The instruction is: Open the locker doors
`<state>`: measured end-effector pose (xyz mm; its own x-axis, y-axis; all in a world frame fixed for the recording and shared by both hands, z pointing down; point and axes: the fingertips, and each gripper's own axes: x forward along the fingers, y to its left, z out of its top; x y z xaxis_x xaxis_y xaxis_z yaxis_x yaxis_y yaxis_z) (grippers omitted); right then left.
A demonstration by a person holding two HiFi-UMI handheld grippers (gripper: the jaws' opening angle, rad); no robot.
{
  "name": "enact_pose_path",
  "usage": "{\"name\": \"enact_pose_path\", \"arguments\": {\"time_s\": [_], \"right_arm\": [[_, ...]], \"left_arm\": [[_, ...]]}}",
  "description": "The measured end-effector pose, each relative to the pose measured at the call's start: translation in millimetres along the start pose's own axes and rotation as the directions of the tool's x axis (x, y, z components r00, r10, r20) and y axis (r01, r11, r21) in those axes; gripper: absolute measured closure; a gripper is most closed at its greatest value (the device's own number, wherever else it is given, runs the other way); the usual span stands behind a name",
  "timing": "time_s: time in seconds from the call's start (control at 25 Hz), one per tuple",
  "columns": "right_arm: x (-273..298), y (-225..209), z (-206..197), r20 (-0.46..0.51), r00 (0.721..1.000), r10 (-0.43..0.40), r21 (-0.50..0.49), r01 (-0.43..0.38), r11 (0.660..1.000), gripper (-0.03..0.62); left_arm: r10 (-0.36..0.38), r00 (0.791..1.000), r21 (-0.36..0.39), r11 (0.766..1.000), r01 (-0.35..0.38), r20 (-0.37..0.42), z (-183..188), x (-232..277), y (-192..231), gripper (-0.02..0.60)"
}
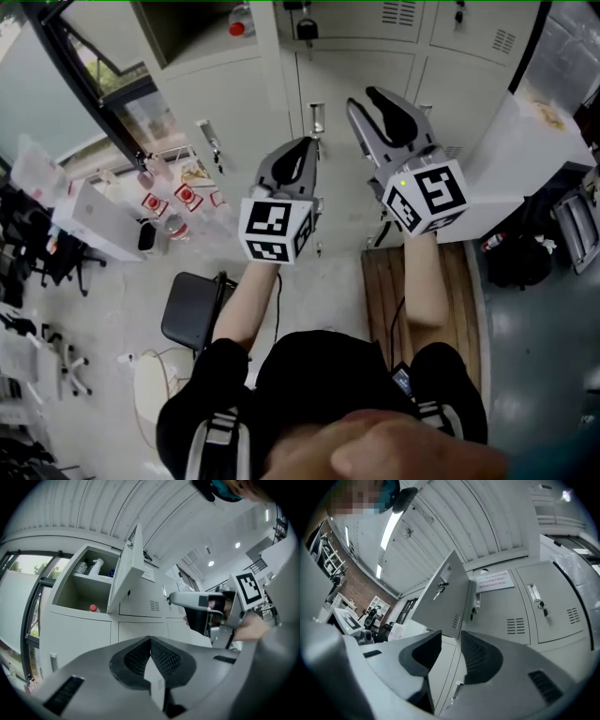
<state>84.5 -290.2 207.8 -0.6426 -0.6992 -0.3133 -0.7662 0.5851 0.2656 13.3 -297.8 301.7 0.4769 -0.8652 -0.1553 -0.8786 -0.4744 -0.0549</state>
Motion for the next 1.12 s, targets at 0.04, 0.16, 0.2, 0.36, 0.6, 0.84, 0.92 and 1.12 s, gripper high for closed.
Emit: {"name": "enact_pose_path", "arguments": {"time_s": [0.04, 0.16, 0.2, 0.36, 0.6, 0.84, 0.92, 1.12], "right_arm": [[-1.8, 2.8, -12.4, -0.028, 1.000, -0.008, -0.010, 0.008, 1.000, 0.453], [-8.4, 10.4, -50.5, -0.123, 0.992, -0.027, -0.037, 0.022, 0.999, 0.453], [-11.2, 11.0, -60.9, -0.143, 0.989, -0.036, -0.033, 0.031, 0.999, 0.457], [-24.5, 10.3, -94.9, -0.165, 0.983, -0.079, 0.044, 0.088, 0.995, 0.533], [-36.7, 28.3, -140.9, -0.211, 0.972, -0.107, 0.085, 0.127, 0.988, 0.551], [-35.5, 45.6, -161.0, -0.251, 0.962, -0.107, 0.105, 0.137, 0.985, 0.550], [-35.7, 47.8, -165.9, -0.263, 0.959, -0.107, 0.118, 0.142, 0.983, 0.549], [-36.7, 44.8, -170.3, -0.281, 0.952, -0.121, 0.128, 0.162, 0.978, 0.549]], "left_arm": [[0.017, 1.000, -0.001, 1.000, -0.017, 0.002, -2.7, -1.2, 1.1, 0.571], [0.056, 0.998, -0.007, 0.998, -0.056, -0.023, -18.3, -5.4, 5.0, 0.572], [0.064, 0.997, -0.006, 0.998, -0.065, -0.036, -24.0, -6.9, 7.1, 0.571], [0.112, 0.992, -0.007, 0.994, -0.113, -0.065, -43.0, -16.3, 19.4, 0.572], [0.157, 0.983, 0.011, 0.988, -0.157, -0.096, -74.5, -32.1, 21.6, 0.572], [0.160, 0.983, -0.024, 0.986, -0.162, -0.091, -84.0, -31.7, 22.1, 0.571], [0.166, 0.982, -0.034, 0.985, -0.169, -0.089, -83.9, -32.4, 25.5, 0.571], [0.129, 0.989, -0.020, 0.991, -0.131, -0.069, -79.6, -29.0, 24.1, 0.572]]}}
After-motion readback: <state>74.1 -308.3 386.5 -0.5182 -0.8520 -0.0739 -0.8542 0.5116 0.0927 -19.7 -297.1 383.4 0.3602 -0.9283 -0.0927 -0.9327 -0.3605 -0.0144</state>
